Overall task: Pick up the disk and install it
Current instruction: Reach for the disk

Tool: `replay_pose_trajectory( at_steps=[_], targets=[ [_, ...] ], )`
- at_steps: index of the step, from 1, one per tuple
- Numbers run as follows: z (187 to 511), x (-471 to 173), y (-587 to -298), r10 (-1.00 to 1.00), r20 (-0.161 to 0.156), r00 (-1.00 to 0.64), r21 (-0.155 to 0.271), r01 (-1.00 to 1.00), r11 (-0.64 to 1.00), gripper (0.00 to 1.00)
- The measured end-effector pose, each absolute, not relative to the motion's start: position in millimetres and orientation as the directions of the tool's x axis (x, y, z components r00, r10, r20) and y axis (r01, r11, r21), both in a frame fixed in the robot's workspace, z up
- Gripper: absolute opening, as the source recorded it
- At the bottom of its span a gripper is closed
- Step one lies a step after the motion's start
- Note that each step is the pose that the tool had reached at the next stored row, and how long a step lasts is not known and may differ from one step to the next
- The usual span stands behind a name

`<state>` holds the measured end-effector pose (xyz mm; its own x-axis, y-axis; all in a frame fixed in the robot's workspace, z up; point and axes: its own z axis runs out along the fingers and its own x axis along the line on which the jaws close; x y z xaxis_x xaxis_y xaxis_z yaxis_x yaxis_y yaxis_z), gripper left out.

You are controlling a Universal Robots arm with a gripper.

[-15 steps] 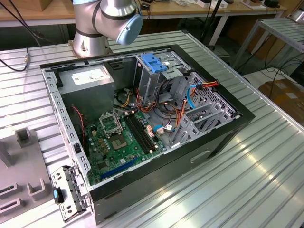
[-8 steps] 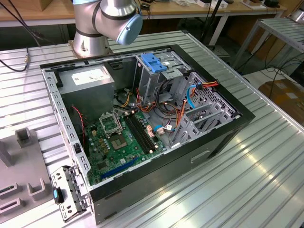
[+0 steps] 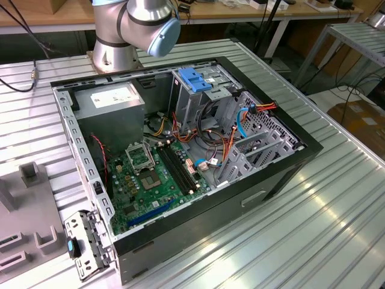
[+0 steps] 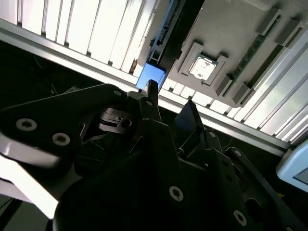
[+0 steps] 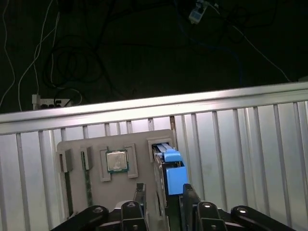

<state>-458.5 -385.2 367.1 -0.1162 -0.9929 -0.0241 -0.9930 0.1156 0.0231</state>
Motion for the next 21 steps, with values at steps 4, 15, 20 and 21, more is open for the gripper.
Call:
replay_pose_trajectory(
  at_steps=[4, 15, 20, 21],
  targets=[
    [363.2, -458.6, -382.3, -0.994, -0.02, -0.105, 0.01, -0.994, 0.105, 0.49],
    [349.7, -465.3, -376.1, -0.996, -0.007, -0.094, -0.024, -0.995, 0.094, 0.51],
    [341.0, -466.4, -373.5, -0.996, -0.008, -0.09, -0.024, -0.996, 0.09, 0.63],
    [339.3, -467.1, -373.5, -0.996, -0.008, -0.089, -0.024, -0.996, 0.089, 0.63]
  ],
)
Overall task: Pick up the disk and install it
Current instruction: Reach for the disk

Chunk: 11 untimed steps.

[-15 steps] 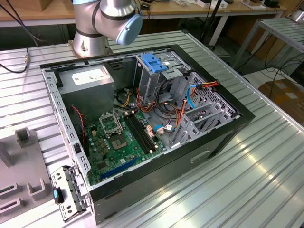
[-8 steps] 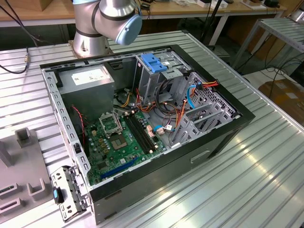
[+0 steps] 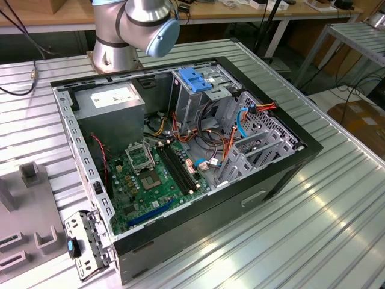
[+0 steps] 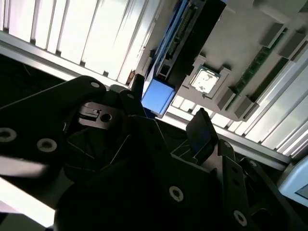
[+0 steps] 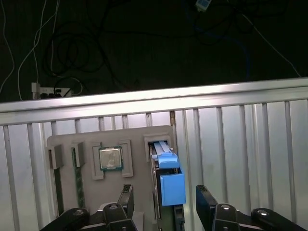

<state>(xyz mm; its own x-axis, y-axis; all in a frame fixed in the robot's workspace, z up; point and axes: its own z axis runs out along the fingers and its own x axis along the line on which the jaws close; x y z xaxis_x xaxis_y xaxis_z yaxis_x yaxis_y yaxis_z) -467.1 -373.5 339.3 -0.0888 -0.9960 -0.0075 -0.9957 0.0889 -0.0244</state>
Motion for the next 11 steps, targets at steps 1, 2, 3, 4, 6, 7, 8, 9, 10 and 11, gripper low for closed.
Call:
replay_pose_trajectory(
  at_steps=[1, 2, 3, 4, 6, 7, 8, 9, 10, 11],
  targets=[
    [335.8, -467.9, -373.5, -0.996, -0.008, -0.088, -0.024, -0.996, 0.088, 0.63],
    [332.6, -468.4, -373.3, -0.996, -0.008, -0.088, -0.024, -0.996, 0.088, 0.63],
    [330.4, -468.7, -373.3, -0.996, -0.008, -0.088, -0.024, -0.996, 0.088, 0.63],
    [328.5, -469.0, -373.3, -0.996, -0.008, -0.088, -0.024, -0.996, 0.088, 0.63],
    [324.0, -469.8, -372.9, -0.996, -0.008, -0.088, -0.024, -0.996, 0.088, 0.63],
    [321.3, -470.0, -371.7, -0.996, -0.008, -0.088, -0.024, -0.996, 0.088, 0.63],
    [317.8, -470.0, -369.8, -0.996, -0.008, -0.088, -0.024, -0.996, 0.088, 0.63],
    [315.4, -470.0, -368.6, -0.996, -0.008, -0.088, -0.023, -0.996, 0.088, 0.63],
    [313.9, -470.0, -367.7, -0.996, -0.007, -0.088, -0.022, -0.996, 0.088, 0.63],
    [312.5, -470.0, -367.3, -0.996, -0.007, -0.088, -0.02, -0.996, 0.088, 0.63]
  ],
)
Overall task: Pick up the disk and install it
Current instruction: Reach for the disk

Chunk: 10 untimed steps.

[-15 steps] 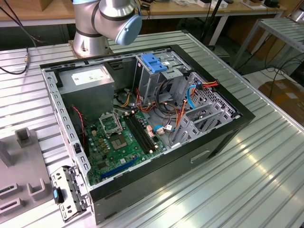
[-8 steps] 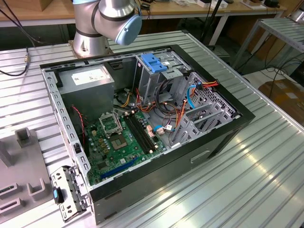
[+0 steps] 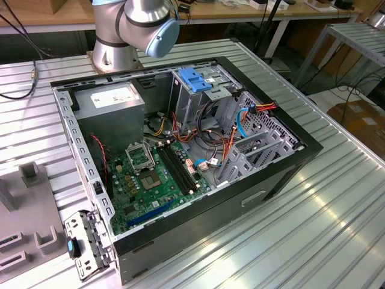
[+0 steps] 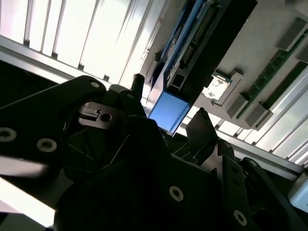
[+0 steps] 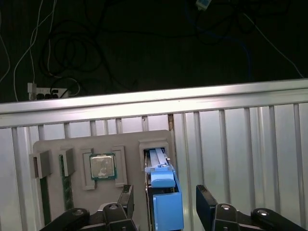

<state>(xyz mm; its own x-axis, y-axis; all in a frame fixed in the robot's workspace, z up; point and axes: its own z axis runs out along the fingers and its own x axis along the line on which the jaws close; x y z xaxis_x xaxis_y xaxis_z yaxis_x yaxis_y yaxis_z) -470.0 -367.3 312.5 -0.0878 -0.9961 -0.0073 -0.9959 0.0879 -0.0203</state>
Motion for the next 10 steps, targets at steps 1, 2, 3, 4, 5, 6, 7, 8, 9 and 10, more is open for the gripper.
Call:
replay_pose_trajectory(
  at_steps=[1, 2, 3, 4, 5, 6, 7, 8, 9, 10],
  targets=[
    [310.6, -470.0, -366.9, -0.996, -0.007, -0.088, -0.013, -0.996, 0.088, 0.63],
    [309.7, -470.0, -366.8, -0.996, -0.006, -0.088, -0.004, -0.996, 0.088, 0.63],
    [309.3, -470.0, -366.9, -0.996, -0.005, -0.088, 0.002, -0.996, 0.088, 0.63],
    [309.1, -470.1, -366.8, -0.996, -0.005, -0.088, 0.006, -0.996, 0.088, 0.63],
    [309.1, -470.1, -366.8, -0.996, -0.005, -0.088, 0.006, -0.996, 0.088, 0.63],
    [308.9, -470.0, -366.8, -0.996, -0.005, -0.087, 0.006, -0.996, 0.087, 0.63],
    [308.3, -470.0, -366.9, -0.996, -0.005, -0.087, 0.006, -0.996, 0.087, 0.63],
    [307.5, -470.0, -366.9, -0.996, -0.005, -0.087, 0.005, -0.996, 0.087, 0.63],
    [306.3, -470.0, -366.9, -0.996, -0.005, -0.087, 0.005, -0.996, 0.087, 0.63],
    [305.3, -470.0, -366.9, -0.996, -0.005, -0.087, 0.005, -0.996, 0.087, 0.63]
  ],
)
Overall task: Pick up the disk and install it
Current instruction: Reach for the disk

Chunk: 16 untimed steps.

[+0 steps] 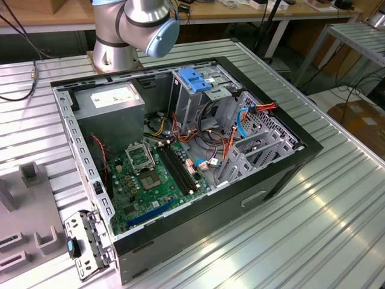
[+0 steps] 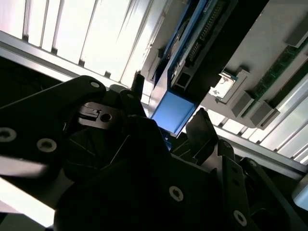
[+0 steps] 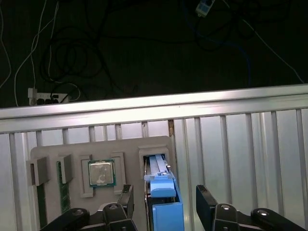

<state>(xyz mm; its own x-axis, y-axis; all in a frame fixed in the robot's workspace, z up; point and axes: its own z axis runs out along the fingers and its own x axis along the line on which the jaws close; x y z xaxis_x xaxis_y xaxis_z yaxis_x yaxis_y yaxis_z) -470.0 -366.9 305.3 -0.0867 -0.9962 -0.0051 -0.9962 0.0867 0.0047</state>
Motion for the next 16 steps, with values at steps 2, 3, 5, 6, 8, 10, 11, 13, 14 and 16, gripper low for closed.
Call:
replay_pose_trajectory(
  at_steps=[2, 3, 5, 6, 8, 10, 11, 13, 14, 16],
  targets=[
    [302.2, -470.0, -366.9, -0.996, -0.005, -0.087, 0.003, -0.996, 0.087, 0.63],
    [301.1, -470.0, -366.9, -0.996, -0.005, -0.087, 0.002, -0.996, 0.087, 0.63],
    [299.4, -470.0, -366.9, -0.996, -0.005, -0.086, 0.0, -0.996, 0.086, 0.63],
    [299.3, -470.0, -366.9, -0.996, -0.005, -0.086, 0.0, -0.996, 0.086, 0.63],
    [299.2, -470.0, -366.9, -0.996, -0.005, -0.085, 0.0, -0.996, 0.085, 0.55],
    [299.2, -470.0, -366.9, -0.996, -0.005, -0.085, 0.0, -0.996, 0.085, 0.55],
    [298.9, -470.0, -366.4, -0.996, -0.005, -0.085, -0.001, -0.996, 0.085, 0.55],
    [299.1, -470.0, -365.9, -0.996, -0.005, -0.085, 0.0, -0.996, 0.085, 0.55],
    [299.1, -470.0, -365.8, -0.996, -0.005, -0.085, 0.0, -0.996, 0.085, 0.55],
    [299.0, -470.0, -365.4, -0.996, -0.005, -0.085, 0.0, -0.996, 0.085, 0.55]
  ],
)
